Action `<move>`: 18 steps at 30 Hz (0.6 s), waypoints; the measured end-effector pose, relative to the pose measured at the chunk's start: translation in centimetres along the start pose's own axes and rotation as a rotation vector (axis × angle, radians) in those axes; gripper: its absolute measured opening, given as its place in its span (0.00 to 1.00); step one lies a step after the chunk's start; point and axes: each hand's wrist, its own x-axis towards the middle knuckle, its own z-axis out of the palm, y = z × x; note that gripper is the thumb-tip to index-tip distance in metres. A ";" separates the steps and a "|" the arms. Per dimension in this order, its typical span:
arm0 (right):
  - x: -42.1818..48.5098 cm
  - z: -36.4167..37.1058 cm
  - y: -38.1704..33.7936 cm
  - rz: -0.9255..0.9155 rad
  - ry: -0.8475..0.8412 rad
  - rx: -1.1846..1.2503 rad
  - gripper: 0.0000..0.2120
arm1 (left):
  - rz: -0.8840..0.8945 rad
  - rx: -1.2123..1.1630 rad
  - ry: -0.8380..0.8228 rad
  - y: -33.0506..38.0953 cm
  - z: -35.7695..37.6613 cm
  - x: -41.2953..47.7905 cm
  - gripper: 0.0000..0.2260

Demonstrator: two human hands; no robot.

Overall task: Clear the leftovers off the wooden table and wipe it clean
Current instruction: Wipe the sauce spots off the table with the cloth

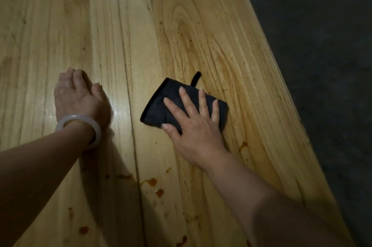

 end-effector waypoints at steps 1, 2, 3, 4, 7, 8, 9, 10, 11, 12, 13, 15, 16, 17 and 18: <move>0.5 -0.2 0.2 -0.011 -0.010 -0.008 0.27 | 0.000 -0.001 -0.013 0.0 0.0 0.0 0.23; 0.9 -0.5 0.4 -0.018 -0.022 -0.015 0.27 | 0.004 -0.004 -0.031 0.0 0.0 0.0 0.23; 1.3 -0.9 0.7 -0.022 -0.032 -0.022 0.27 | 0.007 -0.012 -0.056 0.1 0.0 0.1 0.24; 1.8 -1.2 0.9 -0.027 -0.039 -0.029 0.27 | 0.003 -0.029 -0.079 0.0 0.0 0.3 0.24; 3.2 -2.1 1.3 -0.032 -0.045 -0.045 0.27 | -0.022 -0.113 -0.159 -1.1 -0.3 1.1 0.26; 3.6 -2.2 1.4 -0.031 -0.043 -0.048 0.27 | -0.025 -0.145 -0.188 -1.3 -0.5 1.2 0.26; 4.0 -2.4 1.4 -0.027 -0.041 -0.049 0.26 | -0.026 -0.169 -0.204 -1.4 -0.8 1.0 0.26; 4.2 -2.5 1.3 -0.022 -0.039 -0.048 0.26 | -0.023 -0.183 -0.206 -1.5 -1.2 0.5 0.25; 4.4 -2.5 1.3 -0.015 -0.036 -0.045 0.26 | -0.008 -0.191 -0.205 -1.2 -1.4 -0.3 0.25; 4.4 -2.6 1.1 -0.011 -0.032 -0.041 0.25 | 0.022 -0.193 -0.209 -0.9 -1.8 -1.3 0.26; 4.4 -2.5 1.1 -0.007 -0.027 -0.035 0.25 | 0.067 -0.192 -0.224 -0.4 -2.1 -2.4 0.27; 4.1 -2.4 1.0 -0.007 -0.011 -0.018 0.25 | 0.176 -0.182 -0.265 0.8 -2.4 -4.8 0.28; 3.8 -2.3 1.0 -0.011 0.001 -0.008 0.24 | 0.225 -0.172 -0.283 1.4 -2.4 -5.8 0.28; 3.4 -2.1 1.0 -0.014 0.015 0.002 0.24 | 0.256 -0.161 -0.301 1.9 -2.4 -6.7 0.28; 2.9 -1.9 1.0 -0.019 0.029 0.014 0.24 | 0.267 -0.154 -0.318 2.2 -2.4 -7.4 0.28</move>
